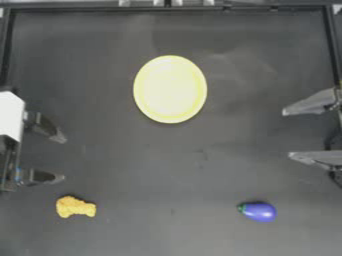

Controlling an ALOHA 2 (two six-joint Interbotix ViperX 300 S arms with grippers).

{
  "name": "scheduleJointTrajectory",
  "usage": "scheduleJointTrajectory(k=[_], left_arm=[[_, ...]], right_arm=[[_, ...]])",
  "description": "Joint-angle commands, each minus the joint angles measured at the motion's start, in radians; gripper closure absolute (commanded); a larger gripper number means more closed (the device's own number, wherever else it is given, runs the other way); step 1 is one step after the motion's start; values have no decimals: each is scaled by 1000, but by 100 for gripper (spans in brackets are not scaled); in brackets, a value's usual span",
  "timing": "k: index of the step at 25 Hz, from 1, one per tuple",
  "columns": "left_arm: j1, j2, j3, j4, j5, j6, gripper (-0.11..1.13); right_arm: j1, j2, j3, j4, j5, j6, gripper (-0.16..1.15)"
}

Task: Put brown chicken wing on plate

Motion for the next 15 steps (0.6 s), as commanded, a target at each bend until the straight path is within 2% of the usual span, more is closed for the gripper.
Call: scheduleJointTrajectory(k=[1,6,8,11,15], left_arm=[[-46,74,-58,51,64,-63,-1],[-133,143,-75,153,109,-216,-1],[-173,164,-72,176,110,-287,-1],[-216,189,-64,192,109,-367,-1],[-250,235,-61,193,87,-416,-1]], right_arm=[[-2,-2,-23,5,8,2,-2],[-2,-2,-21,5,8,2,-2],[0,-2,-21,5,8,2,-2],[0,-2,-21,5,6,2,-2],[0,-2,-18,5,5,2,-2]])
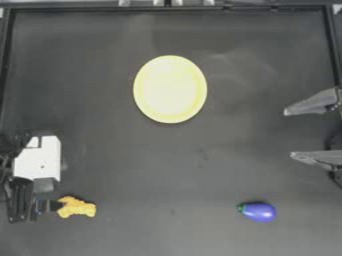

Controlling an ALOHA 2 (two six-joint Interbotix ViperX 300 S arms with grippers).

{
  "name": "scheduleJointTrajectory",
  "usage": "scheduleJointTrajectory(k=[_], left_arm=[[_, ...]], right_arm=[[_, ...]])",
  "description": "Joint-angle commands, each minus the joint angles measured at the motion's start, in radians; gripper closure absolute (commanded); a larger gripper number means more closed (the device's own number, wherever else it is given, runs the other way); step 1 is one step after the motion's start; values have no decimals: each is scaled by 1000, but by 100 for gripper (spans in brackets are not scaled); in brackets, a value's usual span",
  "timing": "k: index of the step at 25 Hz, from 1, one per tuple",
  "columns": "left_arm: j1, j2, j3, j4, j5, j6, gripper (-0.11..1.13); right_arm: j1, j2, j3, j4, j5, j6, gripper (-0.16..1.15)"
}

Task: Put brown chicken wing on plate

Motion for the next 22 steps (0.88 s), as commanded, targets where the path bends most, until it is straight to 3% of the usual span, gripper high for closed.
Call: scheduleJointTrajectory(k=[1,7,22], left_arm=[[-21,35,-9,3,-28,-20,-1],[-32,106,6,-11,-106,-40,-1],[-44,209,61,-17,-176,-101,-1]], right_arm=[[-2,3,-17,3,-9,3,-2],[-2,3,-12,3,-11,3,-2],[0,3,-12,3,-12,3,-2]])
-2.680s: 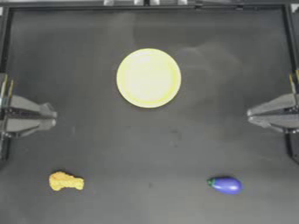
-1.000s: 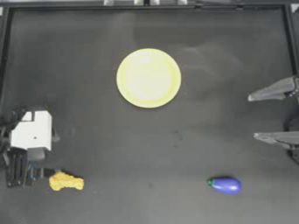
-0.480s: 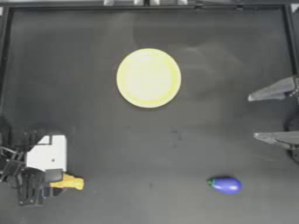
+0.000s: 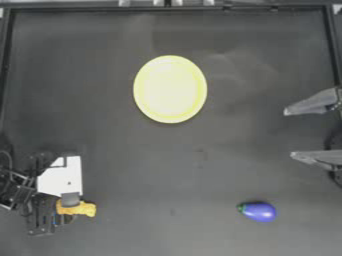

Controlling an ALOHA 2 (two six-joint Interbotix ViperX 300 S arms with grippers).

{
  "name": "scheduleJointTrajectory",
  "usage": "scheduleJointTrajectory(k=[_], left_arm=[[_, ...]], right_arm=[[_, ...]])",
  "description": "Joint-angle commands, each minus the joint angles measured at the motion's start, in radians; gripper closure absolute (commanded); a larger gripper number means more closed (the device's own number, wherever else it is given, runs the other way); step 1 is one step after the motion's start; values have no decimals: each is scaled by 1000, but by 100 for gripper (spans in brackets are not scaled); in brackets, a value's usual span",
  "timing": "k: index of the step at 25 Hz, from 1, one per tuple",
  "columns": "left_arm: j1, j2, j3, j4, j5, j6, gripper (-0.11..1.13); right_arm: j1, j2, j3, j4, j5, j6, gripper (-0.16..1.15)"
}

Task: Put brown chicken wing on plate

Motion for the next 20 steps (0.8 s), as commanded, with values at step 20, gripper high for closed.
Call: scheduleJointTrajectory(k=[20], left_arm=[[-11,153,23,-38,-84,-3,-1]], right_arm=[[0,8,-11,-2,-31,2,-2]])
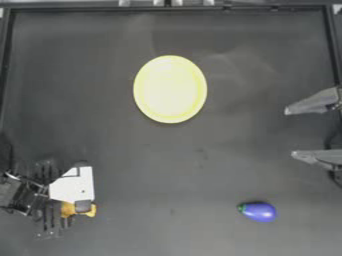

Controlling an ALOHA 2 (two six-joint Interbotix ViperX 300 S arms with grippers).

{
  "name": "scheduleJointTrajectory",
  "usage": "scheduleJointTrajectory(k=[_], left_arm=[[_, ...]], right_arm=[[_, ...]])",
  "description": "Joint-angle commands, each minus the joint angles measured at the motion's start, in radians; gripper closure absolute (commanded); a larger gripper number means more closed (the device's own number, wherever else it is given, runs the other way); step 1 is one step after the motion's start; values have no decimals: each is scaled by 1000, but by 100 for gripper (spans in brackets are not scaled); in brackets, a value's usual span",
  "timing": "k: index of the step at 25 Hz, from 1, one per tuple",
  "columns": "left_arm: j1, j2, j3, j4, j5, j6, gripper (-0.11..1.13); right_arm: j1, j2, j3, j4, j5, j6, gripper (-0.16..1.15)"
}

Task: Put brown chicken wing on plate

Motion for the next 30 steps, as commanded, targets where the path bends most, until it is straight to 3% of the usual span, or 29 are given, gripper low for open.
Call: scheduleJointTrajectory(k=[1,9,11,14,17,24,30], left_arm=[[0,0,-3,2,-31,0,-1],[3,23,-2,-6,-55,-6,5],[3,21,-3,-6,-57,-15,16],[3,21,-8,-11,-55,-18,47],[3,18,-15,-15,-55,-17,68],[44,-48,-57,20,-38,-9,70],[155,-152,-107,135,23,11,70]], right_arm=[[-2,9,-11,-3,-12,2,-2],[0,9,-11,-3,-15,3,-2],[0,9,-12,-2,-15,3,-2],[0,9,-11,-3,-15,3,-2],[0,9,-12,-5,-15,3,-2],[0,11,-9,-6,-18,3,-2],[0,11,8,-2,-48,5,-2]])
